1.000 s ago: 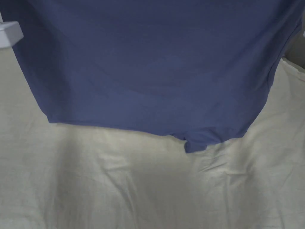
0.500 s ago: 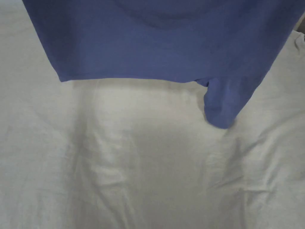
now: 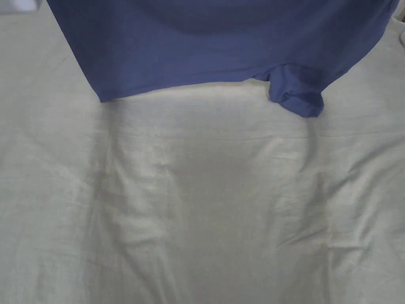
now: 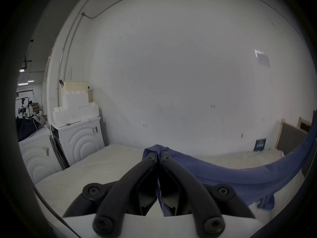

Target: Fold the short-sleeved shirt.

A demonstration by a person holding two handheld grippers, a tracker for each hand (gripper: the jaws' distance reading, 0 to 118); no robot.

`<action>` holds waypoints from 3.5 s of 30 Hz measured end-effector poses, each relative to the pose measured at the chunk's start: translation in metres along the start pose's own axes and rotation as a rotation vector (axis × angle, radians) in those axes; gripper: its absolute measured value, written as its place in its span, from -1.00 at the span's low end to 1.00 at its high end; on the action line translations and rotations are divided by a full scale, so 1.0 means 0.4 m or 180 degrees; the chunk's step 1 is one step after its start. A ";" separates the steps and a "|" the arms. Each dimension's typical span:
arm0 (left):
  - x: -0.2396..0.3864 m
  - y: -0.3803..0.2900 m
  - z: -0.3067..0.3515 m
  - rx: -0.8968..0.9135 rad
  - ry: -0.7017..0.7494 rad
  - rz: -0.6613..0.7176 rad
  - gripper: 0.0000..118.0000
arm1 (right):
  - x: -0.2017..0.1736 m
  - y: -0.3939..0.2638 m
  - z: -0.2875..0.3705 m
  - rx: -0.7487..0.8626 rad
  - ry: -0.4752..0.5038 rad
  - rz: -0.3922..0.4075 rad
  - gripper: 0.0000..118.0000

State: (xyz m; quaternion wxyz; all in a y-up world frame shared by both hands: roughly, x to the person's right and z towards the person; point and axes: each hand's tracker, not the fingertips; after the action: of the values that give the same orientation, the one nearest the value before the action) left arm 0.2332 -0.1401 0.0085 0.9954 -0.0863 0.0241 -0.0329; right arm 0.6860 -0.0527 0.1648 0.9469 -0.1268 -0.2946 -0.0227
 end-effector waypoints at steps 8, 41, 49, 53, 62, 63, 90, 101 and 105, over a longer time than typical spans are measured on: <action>0.046 -0.321 0.002 -0.0739 -0.0220 -0.0182 -1.00 | 0.071 -0.357 -0.088 -0.0804 -0.0015 0.0023 -0.98; -0.279 -0.799 0.633 -0.1500 -0.0478 -0.0115 -1.00 | 0.393 -1.032 0.576 -0.1783 0.0345 -0.0230 -0.99; -0.337 -0.866 0.749 -0.1624 -0.0415 -0.0033 -1.00 | 0.418 -1.085 0.676 -0.1805 0.0438 -0.0134 -0.99; -0.353 -0.894 0.778 -0.1707 -0.0376 0.0070 -1.00 | 0.429 -1.119 0.693 -0.1916 0.0421 -0.0144 -0.99; -0.369 -0.941 0.792 -0.1896 -0.0386 0.0023 -1.00 | 0.422 -1.161 0.680 -0.2115 0.0376 0.0021 -0.99; -0.369 -0.936 0.786 -0.1911 -0.0377 0.0033 -1.00 | 0.421 -1.165 0.677 -0.2138 0.0378 0.0050 -0.99; -0.326 -0.634 0.867 -0.0813 -0.0722 0.0408 0.64 | 0.400 -0.914 0.819 -0.0473 0.0479 0.0219 0.73; -0.253 -0.709 0.908 -0.0353 -0.0819 0.0101 -1.00 | 0.343 -0.974 0.860 -0.0175 0.0529 -0.0084 -0.68; -0.250 -0.725 0.920 -0.0277 -0.0816 0.0046 -1.00 | 0.337 -0.975 0.864 -0.0097 0.0520 -0.0150 -1.00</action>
State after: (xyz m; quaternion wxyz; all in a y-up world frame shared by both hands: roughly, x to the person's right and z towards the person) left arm 0.1354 -0.3554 0.4252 0.9859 -0.1327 -0.1013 -0.0134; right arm 0.5605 -0.3378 0.6038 0.9649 -0.1320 -0.2189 -0.0598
